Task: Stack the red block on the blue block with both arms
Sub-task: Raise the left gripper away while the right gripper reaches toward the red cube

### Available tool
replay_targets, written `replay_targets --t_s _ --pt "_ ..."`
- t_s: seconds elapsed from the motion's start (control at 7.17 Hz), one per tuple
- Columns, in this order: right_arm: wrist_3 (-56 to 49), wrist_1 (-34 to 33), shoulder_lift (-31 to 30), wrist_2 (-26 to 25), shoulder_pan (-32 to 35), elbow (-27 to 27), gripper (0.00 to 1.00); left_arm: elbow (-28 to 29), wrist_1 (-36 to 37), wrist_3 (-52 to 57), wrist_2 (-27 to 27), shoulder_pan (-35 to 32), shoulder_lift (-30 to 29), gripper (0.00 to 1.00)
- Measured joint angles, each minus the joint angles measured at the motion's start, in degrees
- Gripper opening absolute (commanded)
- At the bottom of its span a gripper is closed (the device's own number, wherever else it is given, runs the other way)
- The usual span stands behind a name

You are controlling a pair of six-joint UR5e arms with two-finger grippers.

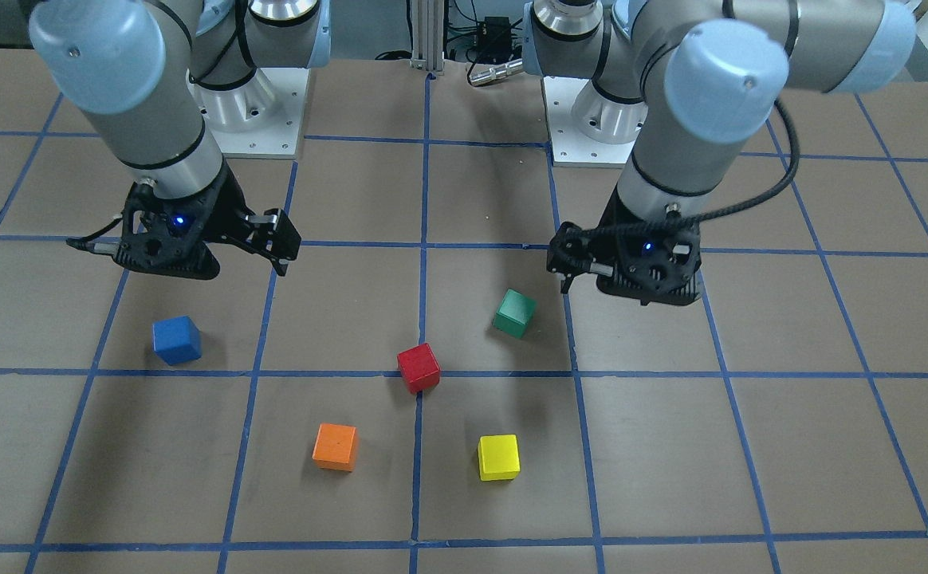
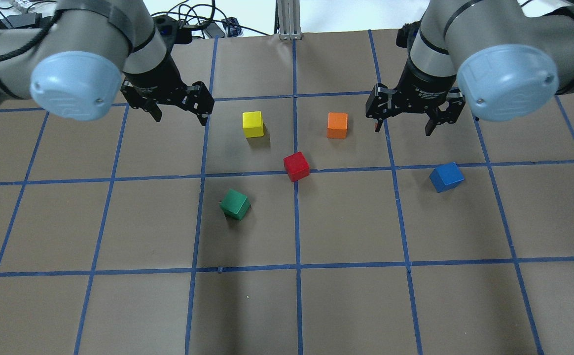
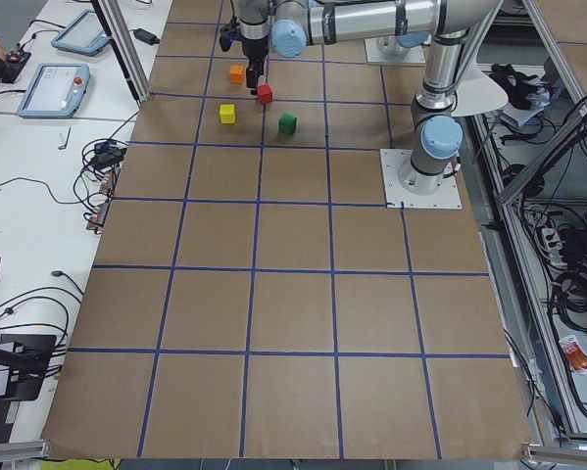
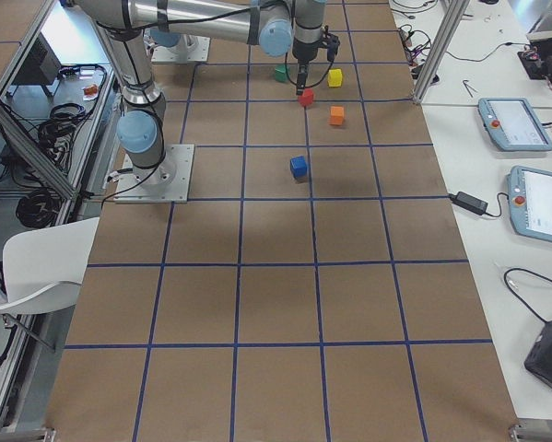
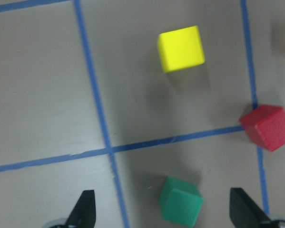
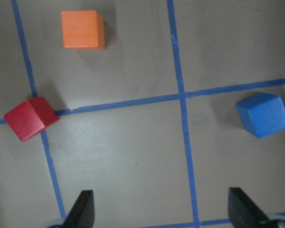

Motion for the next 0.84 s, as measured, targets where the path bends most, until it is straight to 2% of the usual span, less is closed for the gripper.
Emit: replay_targets --t_s 0.14,0.42,0.84 --pt "3.48 -5.09 2.61 2.28 2.64 0.0 1.0 1.95 -4.33 0.39 -0.04 0.37 2.82 1.0" --pt "10.2 -12.97 8.3 3.24 9.45 -0.23 1.0 5.93 -9.75 0.56 -0.19 0.48 5.79 1.0" --pt "10.56 -18.86 14.75 3.02 14.15 -0.94 1.0 10.25 -15.47 0.41 2.15 0.92 4.53 1.0"
